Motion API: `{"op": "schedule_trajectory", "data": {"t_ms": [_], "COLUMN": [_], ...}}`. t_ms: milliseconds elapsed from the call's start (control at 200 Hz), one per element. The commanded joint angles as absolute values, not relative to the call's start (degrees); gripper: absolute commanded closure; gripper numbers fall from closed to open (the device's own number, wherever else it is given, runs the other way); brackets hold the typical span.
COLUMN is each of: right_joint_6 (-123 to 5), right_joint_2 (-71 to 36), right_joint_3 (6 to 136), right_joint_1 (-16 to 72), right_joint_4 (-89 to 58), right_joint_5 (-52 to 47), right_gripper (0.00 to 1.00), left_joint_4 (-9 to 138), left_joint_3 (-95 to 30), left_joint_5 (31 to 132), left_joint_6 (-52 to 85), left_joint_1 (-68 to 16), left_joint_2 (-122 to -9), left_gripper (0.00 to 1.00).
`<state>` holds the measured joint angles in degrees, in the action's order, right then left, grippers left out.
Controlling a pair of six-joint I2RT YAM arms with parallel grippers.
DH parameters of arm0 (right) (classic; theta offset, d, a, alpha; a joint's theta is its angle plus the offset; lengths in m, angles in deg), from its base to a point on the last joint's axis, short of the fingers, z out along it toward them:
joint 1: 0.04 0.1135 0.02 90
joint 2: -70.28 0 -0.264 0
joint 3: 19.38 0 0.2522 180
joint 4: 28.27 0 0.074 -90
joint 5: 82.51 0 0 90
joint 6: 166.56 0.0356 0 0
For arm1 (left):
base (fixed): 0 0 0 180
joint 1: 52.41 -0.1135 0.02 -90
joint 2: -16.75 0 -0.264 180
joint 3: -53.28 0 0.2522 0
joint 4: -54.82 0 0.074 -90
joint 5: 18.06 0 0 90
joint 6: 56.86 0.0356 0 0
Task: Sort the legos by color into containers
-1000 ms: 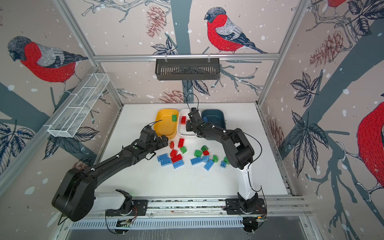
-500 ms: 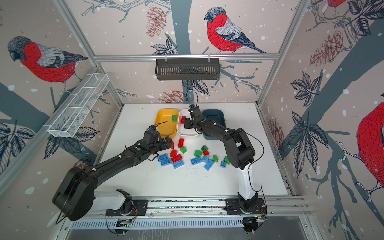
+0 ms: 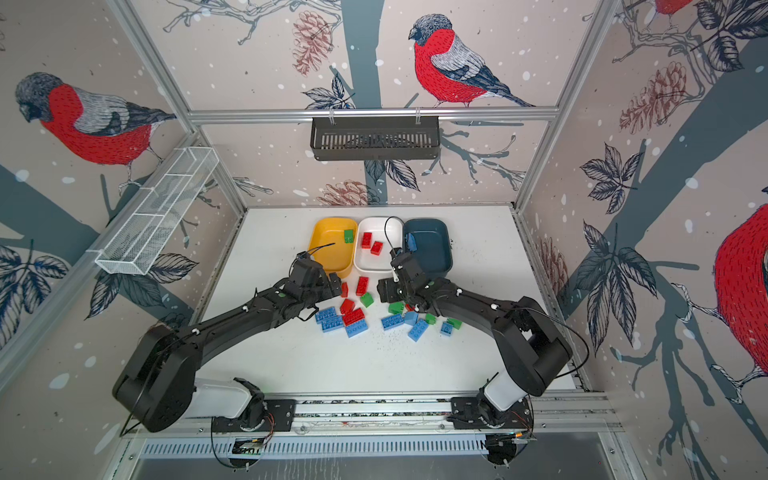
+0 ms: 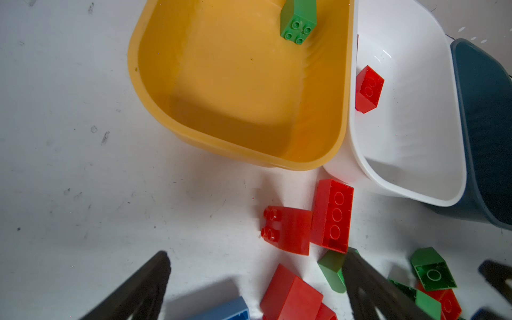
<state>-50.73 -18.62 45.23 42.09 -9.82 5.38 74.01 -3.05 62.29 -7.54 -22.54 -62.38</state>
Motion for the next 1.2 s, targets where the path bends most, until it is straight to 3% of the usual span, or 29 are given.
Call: {"op": "schedule_trajectory", "data": {"t_ms": [0, 215, 605, 900, 1196], "right_joint_6": [-49.37, -47.67, -48.53, -46.63, -46.81], "right_joint_2": [-16.78, -16.01, -23.16, -25.38, -23.94], "right_joint_3": [43.67, 42.63, 45.69, 45.75, 45.03], "right_joint_1": [45.56, 50.21, 53.37, 54.43, 54.43], "right_joint_4": [-3.41, 2.75, 4.56, 3.11, 1.67], "right_joint_5": [9.26, 15.28, 17.20, 19.00, 19.79], "right_gripper": [0.21, 0.19, 0.19, 0.24, 0.40], "left_joint_4": [74.11, 73.00, 72.58, 73.30, 74.69], "left_joint_3": [-4.24, -5.13, -5.31, -4.77, -4.47], "left_joint_5": [60.60, 60.91, 61.82, 60.62, 59.14], "left_joint_6": [-8.14, -8.24, -8.30, -8.26, -7.83], "left_joint_1": [-22.40, -22.41, -22.36, -22.43, -21.90], "left_joint_2": [-63.03, -64.71, -66.22, -64.77, -62.66], "left_gripper": [0.03, 0.03, 0.03, 0.03, 0.03]}}
